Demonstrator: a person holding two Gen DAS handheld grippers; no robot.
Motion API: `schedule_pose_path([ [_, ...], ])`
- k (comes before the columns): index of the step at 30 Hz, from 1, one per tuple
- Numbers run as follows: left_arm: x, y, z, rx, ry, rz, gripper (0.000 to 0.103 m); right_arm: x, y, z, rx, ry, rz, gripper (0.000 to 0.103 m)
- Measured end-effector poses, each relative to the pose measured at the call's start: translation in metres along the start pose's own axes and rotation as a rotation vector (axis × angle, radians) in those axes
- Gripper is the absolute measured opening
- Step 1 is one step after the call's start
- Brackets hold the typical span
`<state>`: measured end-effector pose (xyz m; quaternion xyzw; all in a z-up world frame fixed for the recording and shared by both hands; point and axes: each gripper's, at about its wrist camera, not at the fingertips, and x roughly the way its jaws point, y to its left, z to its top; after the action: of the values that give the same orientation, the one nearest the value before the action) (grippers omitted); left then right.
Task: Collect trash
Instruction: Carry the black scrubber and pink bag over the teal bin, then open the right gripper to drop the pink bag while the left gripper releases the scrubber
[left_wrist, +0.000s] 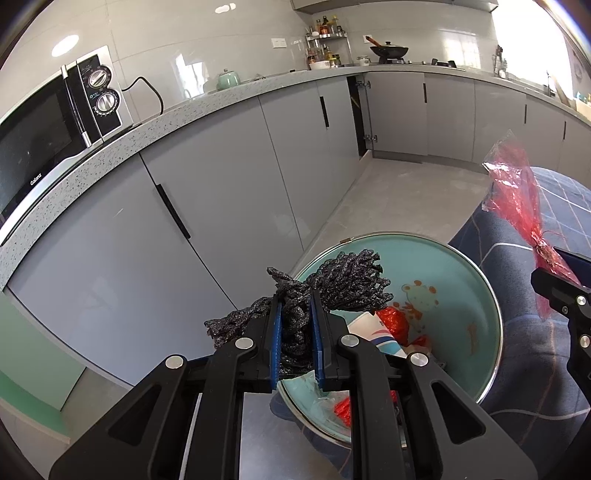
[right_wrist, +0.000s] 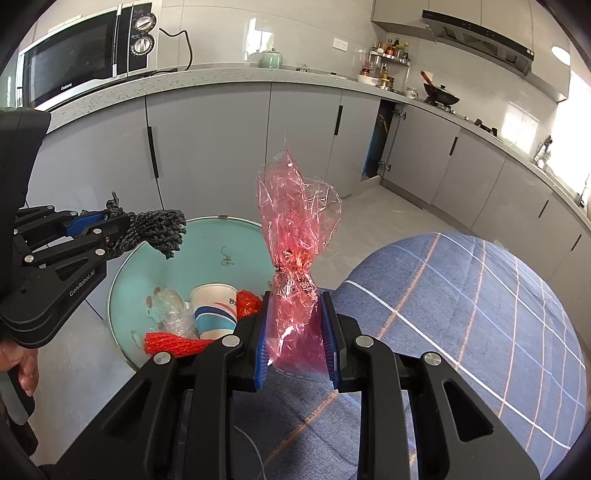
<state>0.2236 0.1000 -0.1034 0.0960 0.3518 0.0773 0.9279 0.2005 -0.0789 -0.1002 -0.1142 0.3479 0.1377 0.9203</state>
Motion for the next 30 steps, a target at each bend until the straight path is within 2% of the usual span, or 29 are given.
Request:
schedule_pose_path([
  [30,-0.003,0.023,-0.006,-0.011,-0.007,0.117,0.015,0.009,0.032,0.015,-0.066,-0.027,0.058,0.025],
])
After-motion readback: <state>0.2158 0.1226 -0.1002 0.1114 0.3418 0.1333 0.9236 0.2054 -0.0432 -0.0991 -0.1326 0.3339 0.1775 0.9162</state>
